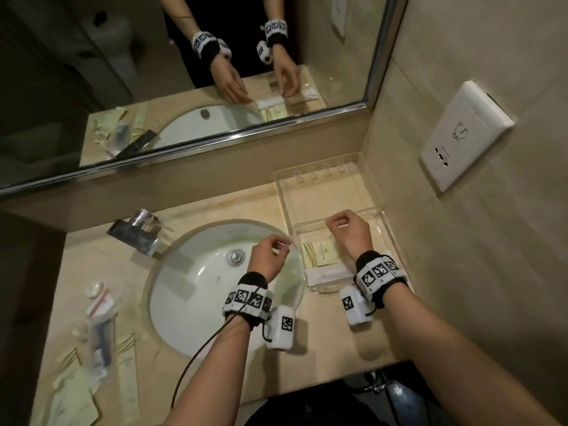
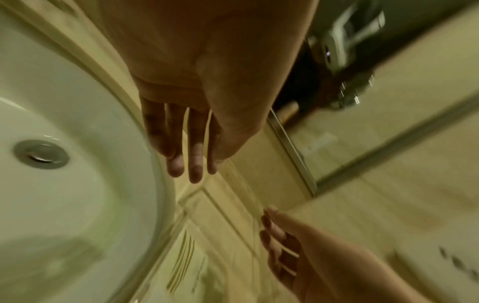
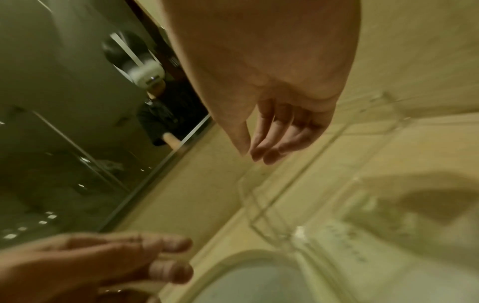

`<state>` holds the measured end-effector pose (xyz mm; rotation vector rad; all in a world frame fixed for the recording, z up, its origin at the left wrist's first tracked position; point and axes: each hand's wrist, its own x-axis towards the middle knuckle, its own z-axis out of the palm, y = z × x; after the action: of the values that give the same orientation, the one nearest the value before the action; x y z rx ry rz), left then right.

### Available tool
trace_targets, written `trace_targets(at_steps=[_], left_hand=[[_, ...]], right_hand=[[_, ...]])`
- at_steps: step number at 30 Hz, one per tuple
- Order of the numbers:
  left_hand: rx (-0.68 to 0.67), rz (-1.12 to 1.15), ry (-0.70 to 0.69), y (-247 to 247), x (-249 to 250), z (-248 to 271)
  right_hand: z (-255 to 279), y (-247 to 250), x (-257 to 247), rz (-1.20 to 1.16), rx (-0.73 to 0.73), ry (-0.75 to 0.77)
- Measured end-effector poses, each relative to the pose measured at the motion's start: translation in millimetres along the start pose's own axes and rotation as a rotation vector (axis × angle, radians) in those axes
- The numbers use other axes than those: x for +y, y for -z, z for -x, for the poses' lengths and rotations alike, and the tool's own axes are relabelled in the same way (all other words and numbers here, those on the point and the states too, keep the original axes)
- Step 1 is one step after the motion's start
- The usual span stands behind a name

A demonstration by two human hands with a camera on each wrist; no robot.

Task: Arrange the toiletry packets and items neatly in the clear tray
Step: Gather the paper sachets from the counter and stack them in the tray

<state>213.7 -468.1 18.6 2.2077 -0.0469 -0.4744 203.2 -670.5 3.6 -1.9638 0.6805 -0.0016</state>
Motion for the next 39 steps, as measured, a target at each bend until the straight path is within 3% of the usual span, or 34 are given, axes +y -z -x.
trace_targets(at_steps=[5,12,19,24,29,39], left_hand=[[0.227,0.292,0.215,61.9,-40.6,51.2],[0.476,0.345,0.378,133.0,-119.3,134.3],[0.631,0.464,0.505,184.7,-193.3,202.8],[0.658,0.475,0.592,215.7,-256.5,235.6],[0.624,0.408,0.703,235.7,-310.5,245.6],[0.541,0.191,0.831,242.7,-347.3,237.3]], right_hand=[[28.2,-56.8,-53.5,-0.102,-0.252,0.130],[93.0,-157.9,-101.0,-0.062,-0.585,0.261],[168.5,-250.1,-128.9,0.091,-0.793,0.348],[213.4,-314.0,-133.4,0.211,-0.861,0.340],[241.8,-367.5,-116.7,0.367,-0.835,0.269],[280.0,-420.5,-92.9,0.619,-0.711,0.163]])
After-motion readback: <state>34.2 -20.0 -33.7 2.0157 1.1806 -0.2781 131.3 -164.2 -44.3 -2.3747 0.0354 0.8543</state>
